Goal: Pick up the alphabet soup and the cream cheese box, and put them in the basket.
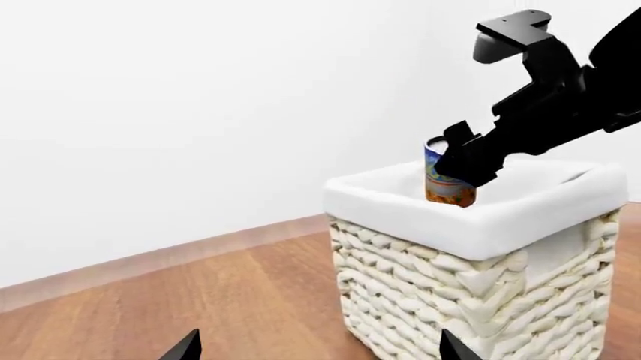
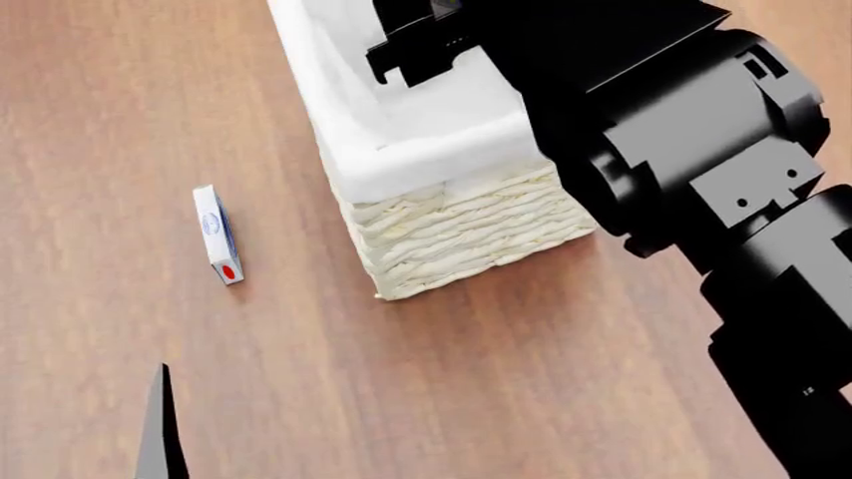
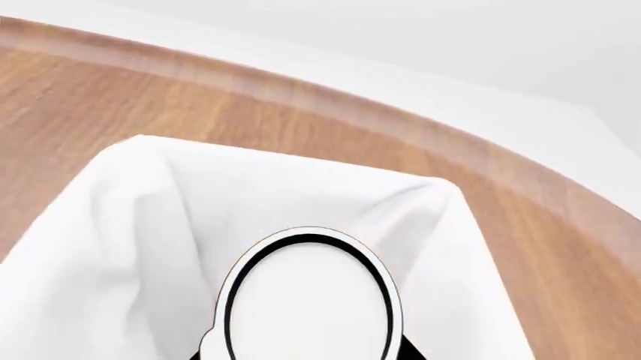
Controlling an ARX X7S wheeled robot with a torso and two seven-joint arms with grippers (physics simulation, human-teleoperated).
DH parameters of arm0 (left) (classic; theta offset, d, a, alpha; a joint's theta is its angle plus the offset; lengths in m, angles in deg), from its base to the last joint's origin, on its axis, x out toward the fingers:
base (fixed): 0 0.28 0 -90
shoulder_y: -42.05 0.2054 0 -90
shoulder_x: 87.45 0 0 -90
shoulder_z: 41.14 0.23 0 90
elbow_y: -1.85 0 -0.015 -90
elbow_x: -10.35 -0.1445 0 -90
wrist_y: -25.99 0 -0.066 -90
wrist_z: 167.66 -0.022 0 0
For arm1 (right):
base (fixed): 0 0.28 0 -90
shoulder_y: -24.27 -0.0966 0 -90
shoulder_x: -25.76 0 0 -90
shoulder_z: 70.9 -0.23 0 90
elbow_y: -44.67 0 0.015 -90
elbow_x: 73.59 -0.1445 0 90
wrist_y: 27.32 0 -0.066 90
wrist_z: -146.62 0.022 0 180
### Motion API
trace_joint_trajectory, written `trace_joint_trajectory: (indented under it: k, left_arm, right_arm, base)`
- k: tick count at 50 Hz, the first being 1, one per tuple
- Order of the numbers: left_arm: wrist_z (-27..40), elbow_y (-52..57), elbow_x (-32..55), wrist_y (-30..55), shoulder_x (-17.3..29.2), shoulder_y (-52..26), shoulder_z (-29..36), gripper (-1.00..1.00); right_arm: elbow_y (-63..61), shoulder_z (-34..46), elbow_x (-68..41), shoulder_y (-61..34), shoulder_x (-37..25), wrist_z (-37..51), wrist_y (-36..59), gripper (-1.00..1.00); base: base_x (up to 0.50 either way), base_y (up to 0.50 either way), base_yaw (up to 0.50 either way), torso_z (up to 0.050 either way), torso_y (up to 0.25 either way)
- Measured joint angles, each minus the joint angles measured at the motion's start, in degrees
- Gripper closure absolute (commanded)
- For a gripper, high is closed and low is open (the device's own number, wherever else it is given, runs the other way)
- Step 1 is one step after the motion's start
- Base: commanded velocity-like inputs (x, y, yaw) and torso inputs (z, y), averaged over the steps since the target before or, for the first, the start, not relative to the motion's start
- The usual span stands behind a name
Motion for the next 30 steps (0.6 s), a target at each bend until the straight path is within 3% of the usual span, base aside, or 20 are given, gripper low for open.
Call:
trace_joint_trajectory:
  k: [30]
  left_arm:
    - [0.4, -0.2, -0.1, 0.1, 0.2, -0.2, 0.4, -1.0]
  right_arm:
    - [-0.3, 1.1, 1.3, 1.7, 0.3, -0.3, -0.2, 1.0]
  base:
    - [0.0, 0.0, 0.0, 0.0, 0.001]
